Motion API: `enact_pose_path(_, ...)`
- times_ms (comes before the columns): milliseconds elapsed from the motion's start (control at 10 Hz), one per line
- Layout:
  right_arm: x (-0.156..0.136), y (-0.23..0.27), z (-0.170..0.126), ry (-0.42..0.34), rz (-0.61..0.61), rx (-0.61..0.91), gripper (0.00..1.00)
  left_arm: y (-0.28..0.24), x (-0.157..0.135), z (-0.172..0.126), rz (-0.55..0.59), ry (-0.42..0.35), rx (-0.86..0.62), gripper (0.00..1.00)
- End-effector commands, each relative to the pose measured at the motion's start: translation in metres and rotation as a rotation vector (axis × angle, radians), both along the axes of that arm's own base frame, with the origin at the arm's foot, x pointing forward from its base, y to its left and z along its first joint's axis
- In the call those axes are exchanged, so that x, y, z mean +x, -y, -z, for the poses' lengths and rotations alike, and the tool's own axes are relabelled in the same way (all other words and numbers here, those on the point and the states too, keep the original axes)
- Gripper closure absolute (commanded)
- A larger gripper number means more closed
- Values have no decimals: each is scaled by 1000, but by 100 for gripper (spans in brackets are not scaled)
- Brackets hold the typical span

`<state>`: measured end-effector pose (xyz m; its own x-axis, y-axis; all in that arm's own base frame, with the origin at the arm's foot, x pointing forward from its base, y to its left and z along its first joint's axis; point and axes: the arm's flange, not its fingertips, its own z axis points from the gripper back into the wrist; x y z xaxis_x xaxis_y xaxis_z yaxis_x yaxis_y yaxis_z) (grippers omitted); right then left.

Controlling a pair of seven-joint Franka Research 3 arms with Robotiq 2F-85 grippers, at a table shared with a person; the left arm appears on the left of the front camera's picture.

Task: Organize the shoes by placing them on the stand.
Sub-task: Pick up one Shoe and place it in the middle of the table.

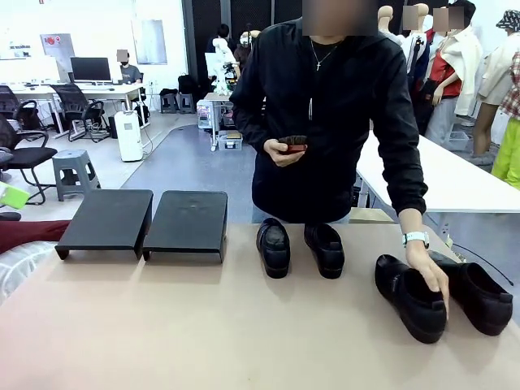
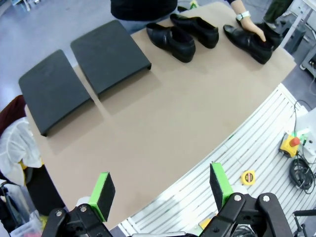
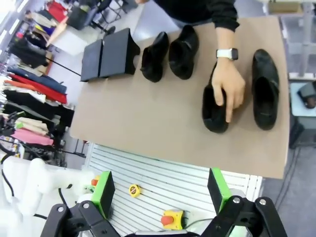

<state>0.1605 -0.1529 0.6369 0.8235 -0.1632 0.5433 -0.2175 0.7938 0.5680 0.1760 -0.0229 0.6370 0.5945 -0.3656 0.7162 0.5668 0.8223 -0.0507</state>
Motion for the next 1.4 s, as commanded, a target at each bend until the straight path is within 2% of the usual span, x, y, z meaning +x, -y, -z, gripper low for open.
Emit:
enact_pose_path(0,9,-20,-6,49,-37,-54,0,0,2,0,5,6,-9,0)
enact_pose_path(200,44,-68,-20,28,-86,-146,0,0,2,0,5,6,-9,0)
enact_pose_path(400,110,-158,-33,6,-177,-302,0,0,2,0,5,6,-9,0)
enact_pose_path(500,147,-207,-30,-26,-234,-357,0,0,2,0,5,6,-9,0)
enact_pose_path(700,229,-307,0,-77,-213,-451,0,0,2,0,5,6,-9,0)
enact_pose_path(900,284,-377,45,-137,-92,-440,0,0,2,0,5,6,-9,0)
enact_pose_path(1000,297,-391,59,-125,-44,-436,0,0,2,0,5,6,-9,0)
enact_pose_path(1100,282,-385,50,-113,-50,-440,0,0,2,0,5,6,-9,0)
enact_pose_path(1200,283,-387,71,-106,-142,-425,0,0,2,0,5,6,-9,0)
enact_pose_path(1300,283,-387,71,-106,-142,-425,0,0,2,0,5,6,-9,0)
